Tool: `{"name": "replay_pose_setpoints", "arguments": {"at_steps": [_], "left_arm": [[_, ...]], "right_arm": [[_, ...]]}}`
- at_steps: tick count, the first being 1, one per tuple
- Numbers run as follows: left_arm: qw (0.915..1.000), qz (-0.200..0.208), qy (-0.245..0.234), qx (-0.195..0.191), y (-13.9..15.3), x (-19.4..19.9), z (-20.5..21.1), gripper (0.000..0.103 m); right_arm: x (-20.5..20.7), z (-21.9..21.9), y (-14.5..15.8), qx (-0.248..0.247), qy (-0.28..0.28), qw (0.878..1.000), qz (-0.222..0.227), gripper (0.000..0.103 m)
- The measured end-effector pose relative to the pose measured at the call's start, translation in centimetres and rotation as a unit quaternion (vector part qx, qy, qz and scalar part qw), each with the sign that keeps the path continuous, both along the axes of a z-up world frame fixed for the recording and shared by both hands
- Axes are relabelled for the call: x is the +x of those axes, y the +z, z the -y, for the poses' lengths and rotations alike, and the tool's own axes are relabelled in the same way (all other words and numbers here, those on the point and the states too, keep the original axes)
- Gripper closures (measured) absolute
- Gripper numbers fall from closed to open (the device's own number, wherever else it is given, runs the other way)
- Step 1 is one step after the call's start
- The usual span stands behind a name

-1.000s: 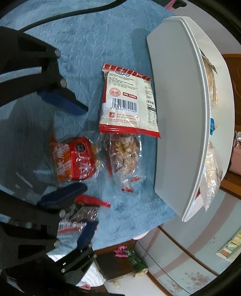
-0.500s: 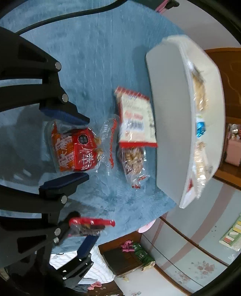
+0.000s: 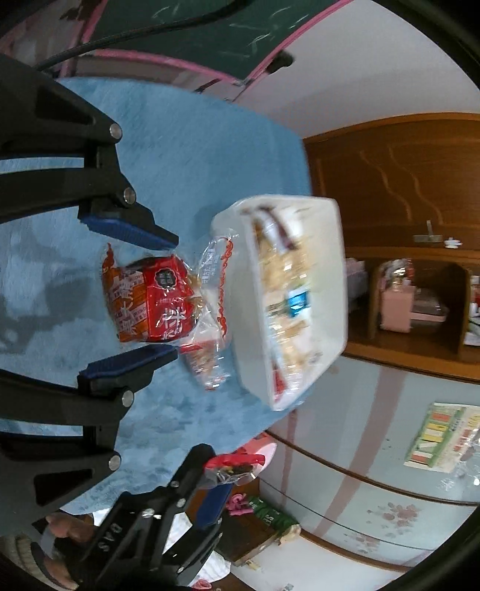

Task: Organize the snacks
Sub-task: 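Carry both packets over the white bin and open both tools to drop them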

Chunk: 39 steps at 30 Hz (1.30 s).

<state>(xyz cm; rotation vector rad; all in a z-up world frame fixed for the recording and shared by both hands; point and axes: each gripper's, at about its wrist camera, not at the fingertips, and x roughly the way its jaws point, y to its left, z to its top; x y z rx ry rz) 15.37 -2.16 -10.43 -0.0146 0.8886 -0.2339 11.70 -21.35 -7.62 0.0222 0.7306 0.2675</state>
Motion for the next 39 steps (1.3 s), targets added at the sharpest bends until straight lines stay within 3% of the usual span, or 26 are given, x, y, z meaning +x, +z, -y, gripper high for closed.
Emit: {"name": "replay_pose_setpoints", "arguments": {"at_steps": [10, 17, 21, 30, 39], "left_arm": [[0.9975, 0.068, 0.013, 0.016, 8.2, 5.2, -5.6, 0.051], [0.9929, 0.104, 0.024, 0.053, 11.1, 10.0, -6.0, 0.051], [0.9893, 0.124, 0.026, 0.072, 11.8, 13.4, -5.4, 0.051], [0.9935, 0.101, 0.015, 0.052, 9.8, 20.8, -3.8, 0.050], [0.9989, 0.011, 0.000, 0.045, 2.7, 27.8, -1.5, 0.050]], "right_arm": [[4.7, -1.6, 7.2, 0.023, -0.035, 0.998, 0.055, 0.049], [8.8, -3.3, 10.4, -0.017, -0.048, 0.995, 0.091, 0.048], [11.7, -3.4, 11.3, -0.010, -0.057, 0.994, 0.094, 0.048], [18.3, -3.9, 10.5, -0.031, -0.077, 0.993, 0.082, 0.048], [24.0, -3.9, 5.1, -0.056, -0.090, 0.994, 0.019, 0.047]]}}
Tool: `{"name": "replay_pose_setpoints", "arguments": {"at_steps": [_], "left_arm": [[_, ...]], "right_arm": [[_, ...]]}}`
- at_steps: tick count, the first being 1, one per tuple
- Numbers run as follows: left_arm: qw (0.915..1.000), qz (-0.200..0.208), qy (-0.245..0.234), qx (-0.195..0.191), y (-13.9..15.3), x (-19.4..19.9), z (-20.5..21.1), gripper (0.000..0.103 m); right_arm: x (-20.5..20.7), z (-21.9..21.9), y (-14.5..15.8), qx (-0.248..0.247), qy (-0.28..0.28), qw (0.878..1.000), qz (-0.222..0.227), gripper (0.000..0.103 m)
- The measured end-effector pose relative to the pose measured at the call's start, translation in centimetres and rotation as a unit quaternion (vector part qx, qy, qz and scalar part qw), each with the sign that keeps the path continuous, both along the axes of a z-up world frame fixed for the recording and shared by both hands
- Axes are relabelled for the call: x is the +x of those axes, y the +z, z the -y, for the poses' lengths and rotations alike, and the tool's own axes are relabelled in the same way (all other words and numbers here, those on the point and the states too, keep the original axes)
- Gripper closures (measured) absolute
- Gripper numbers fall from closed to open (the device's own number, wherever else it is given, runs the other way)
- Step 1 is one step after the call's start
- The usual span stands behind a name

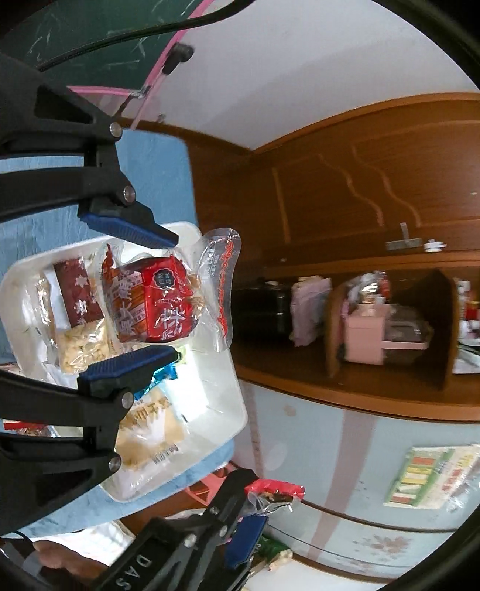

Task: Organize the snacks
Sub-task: 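Carry both packets over the white bin and open both tools to drop them, then move both tools toward the red-white biscuit packet and the nut bag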

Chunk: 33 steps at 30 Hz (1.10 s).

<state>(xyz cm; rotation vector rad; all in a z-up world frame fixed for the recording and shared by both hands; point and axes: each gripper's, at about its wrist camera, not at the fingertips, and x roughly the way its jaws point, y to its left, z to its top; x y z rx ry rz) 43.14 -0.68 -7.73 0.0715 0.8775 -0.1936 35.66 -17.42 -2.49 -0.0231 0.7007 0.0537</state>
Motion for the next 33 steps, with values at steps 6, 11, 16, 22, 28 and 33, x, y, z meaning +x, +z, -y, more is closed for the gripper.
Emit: {"name": "replay_pose_setpoints", "arguments": {"at_steps": [6, 11, 16, 22, 28, 33], "left_arm": [[0.9993, -0.033, 0.005, -0.015, -2.7, 2.6, 0.6, 0.023], [0.9985, -0.049, 0.012, -0.022, -3.7, 2.8, 0.8, 0.018], [0.9993, -0.033, 0.010, -0.017, -3.1, 1.3, 1.0, 0.018], [0.9999, -0.005, 0.004, 0.009, -1.4, -1.0, 1.5, 0.018], [0.9997, 0.016, -0.003, 0.017, 0.8, -3.2, 2.0, 0.018], [0.9990, 0.030, -0.016, 0.028, 2.8, -5.6, 2.7, 0.017]], "right_arm": [[3.0, -0.1, -3.5, -0.008, 0.004, 0.999, -0.047, 0.046], [3.9, 1.1, -4.8, 0.039, 0.006, 0.996, -0.079, 0.046], [3.6, 1.1, -4.5, 0.029, 0.012, 0.997, -0.071, 0.046], [3.0, 1.1, -3.3, 0.037, 0.016, 0.997, -0.065, 0.046], [1.2, 1.6, -2.2, 0.038, 0.015, 0.997, -0.059, 0.046], [-1.1, 2.1, -0.8, 0.040, 0.021, 0.997, -0.056, 0.046]]}}
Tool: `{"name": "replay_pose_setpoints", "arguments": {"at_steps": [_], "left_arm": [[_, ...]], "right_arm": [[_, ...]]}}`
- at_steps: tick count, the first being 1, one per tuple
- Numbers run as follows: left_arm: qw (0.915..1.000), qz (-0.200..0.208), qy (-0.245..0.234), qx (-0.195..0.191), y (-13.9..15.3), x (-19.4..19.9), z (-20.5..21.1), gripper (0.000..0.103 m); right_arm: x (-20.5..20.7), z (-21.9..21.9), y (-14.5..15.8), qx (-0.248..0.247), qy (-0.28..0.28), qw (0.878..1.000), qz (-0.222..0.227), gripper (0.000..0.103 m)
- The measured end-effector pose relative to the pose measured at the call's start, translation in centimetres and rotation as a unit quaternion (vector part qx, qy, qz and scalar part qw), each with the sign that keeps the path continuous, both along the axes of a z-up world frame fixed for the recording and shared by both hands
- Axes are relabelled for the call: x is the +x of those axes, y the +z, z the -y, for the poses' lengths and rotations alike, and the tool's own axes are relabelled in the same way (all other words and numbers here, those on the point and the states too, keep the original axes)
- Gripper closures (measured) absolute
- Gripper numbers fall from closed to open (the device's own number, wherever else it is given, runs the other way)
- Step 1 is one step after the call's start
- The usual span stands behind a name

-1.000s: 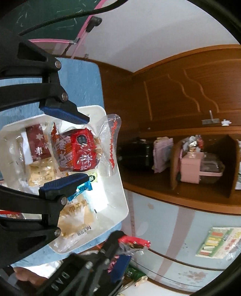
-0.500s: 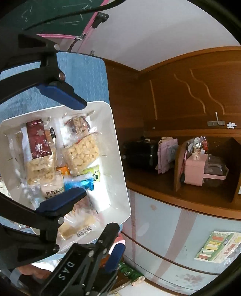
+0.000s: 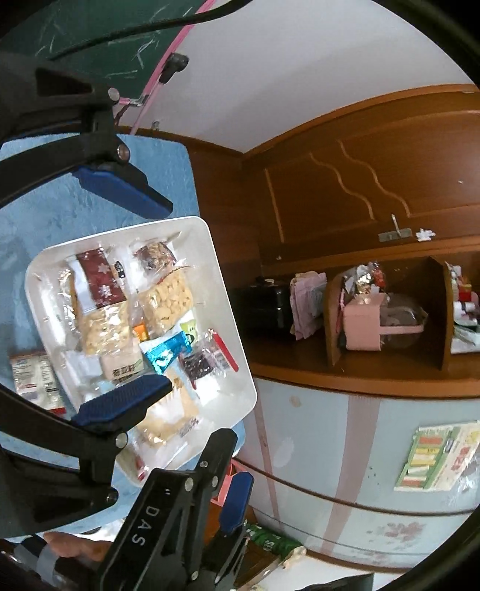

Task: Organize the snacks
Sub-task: 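Move both tools toward the red-white biscuit packet and the nut bag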

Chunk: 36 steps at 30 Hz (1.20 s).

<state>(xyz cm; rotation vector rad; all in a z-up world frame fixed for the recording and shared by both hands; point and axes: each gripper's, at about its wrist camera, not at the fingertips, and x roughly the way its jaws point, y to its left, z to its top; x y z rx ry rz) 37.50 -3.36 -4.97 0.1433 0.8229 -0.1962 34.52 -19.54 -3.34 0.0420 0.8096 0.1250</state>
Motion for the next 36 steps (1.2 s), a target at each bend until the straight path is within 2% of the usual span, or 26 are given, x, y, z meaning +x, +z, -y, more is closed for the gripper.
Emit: {"name": "replay_pose_setpoints", "arguments": {"at_steps": [10, 14, 17, 25, 30, 33, 36], "left_arm": [[0.9990, 0.029, -0.032, 0.011, 4.3, -6.5, 1.1, 0.014], [0.9986, 0.033, -0.041, 0.005, 5.1, -8.9, 1.3, 0.013], [0.9984, 0.029, -0.049, -0.001, 5.3, -10.5, 1.4, 0.013], [0.9972, 0.028, -0.062, -0.030, 4.8, -14.7, 1.2, 0.013], [0.9965, 0.036, -0.060, -0.046, 3.7, -16.2, 0.9, 0.013], [0.9954, 0.044, -0.045, -0.072, 2.3, -17.2, 0.6, 0.013], [0.9936, 0.043, -0.033, -0.099, 0.1, -18.0, 0.4, 0.012]], "right_arm": [[-5.7, 1.4, 4.1, 0.010, -0.001, 1.000, 0.026, 0.046], [-8.2, 2.1, 4.9, 0.015, 0.002, 0.999, 0.034, 0.045], [-10.0, 3.0, 4.7, 0.017, 0.005, 0.999, 0.035, 0.041], [-15.1, 5.3, 3.2, 0.034, 0.010, 0.999, 0.040, 0.038], [-17.1, 6.4, 1.0, 0.033, 0.015, 0.999, 0.034, 0.038], [-17.8, 6.9, -1.1, 0.031, 0.004, 0.999, 0.029, 0.038], [-17.9, 7.4, -3.4, 0.052, -0.007, 0.999, 0.009, 0.038]]}}
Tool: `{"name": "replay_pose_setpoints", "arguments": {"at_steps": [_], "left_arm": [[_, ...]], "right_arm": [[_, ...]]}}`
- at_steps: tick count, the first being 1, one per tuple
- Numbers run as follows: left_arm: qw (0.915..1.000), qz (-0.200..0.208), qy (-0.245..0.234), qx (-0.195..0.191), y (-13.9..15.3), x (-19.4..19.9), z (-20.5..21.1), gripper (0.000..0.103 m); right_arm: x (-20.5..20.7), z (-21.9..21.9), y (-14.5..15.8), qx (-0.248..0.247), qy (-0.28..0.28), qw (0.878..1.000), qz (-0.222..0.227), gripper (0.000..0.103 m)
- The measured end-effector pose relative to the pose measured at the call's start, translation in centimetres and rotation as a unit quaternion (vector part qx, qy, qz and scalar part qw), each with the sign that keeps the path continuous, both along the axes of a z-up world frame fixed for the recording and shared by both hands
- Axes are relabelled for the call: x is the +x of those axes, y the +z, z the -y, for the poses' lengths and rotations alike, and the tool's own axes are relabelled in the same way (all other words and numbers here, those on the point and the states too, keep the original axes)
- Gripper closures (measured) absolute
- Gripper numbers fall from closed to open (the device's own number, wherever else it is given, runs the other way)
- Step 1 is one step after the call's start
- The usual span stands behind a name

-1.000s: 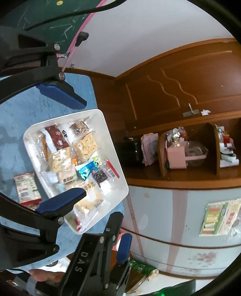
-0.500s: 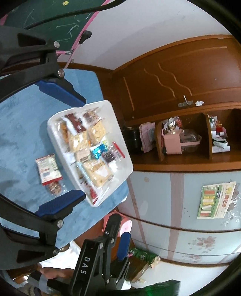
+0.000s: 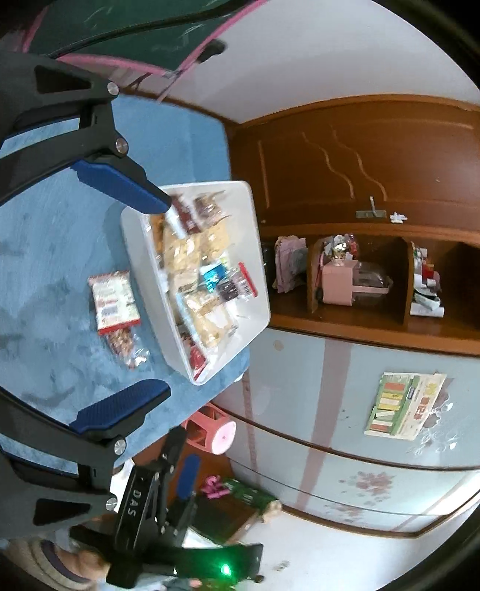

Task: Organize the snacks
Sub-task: 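Move both tools toward the red-white biscuit packet and the nut bag, then grasp the red-white biscuit packet with the left tool while the right grasps the nut bag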

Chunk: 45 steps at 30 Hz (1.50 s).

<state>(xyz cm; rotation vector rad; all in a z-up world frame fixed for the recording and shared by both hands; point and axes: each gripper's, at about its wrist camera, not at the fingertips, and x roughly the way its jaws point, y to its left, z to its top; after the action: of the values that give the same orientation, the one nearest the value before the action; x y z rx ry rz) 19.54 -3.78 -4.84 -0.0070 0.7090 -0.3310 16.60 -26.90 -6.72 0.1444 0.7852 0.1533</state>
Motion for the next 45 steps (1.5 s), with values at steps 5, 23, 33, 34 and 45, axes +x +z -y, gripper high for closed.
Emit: {"name": "replay_pose_setpoints", "arguments": {"at_steps": [5, 23, 33, 34, 45], "left_arm": [[0.9991, -0.014, 0.020, 0.035, -5.4, -0.3, 1.0, 0.012], [0.9796, -0.072, -0.062, 0.177, -18.7, 6.7, 3.7, 0.013], [0.9663, -0.078, -0.144, 0.199, -18.9, 6.2, 4.9, 0.013], [0.9651, -0.078, -0.150, 0.200, -19.0, 6.0, 5.0, 0.013], [0.9641, -0.099, -0.134, 0.207, -21.1, 7.3, 6.4, 0.013]], "right_arm": [[0.0, 0.9, -4.0, 0.063, -0.019, 0.997, -0.039, 0.038], [5.3, 0.3, -16.1, 0.223, -0.055, 0.955, -0.186, 0.051], [6.6, -0.7, -18.3, 0.299, -0.064, 0.931, -0.198, 0.065], [6.7, -0.8, -18.6, 0.300, -0.064, 0.929, -0.206, 0.065], [6.5, -2.4, -16.8, 0.239, -0.067, 0.951, -0.183, 0.070]]}}
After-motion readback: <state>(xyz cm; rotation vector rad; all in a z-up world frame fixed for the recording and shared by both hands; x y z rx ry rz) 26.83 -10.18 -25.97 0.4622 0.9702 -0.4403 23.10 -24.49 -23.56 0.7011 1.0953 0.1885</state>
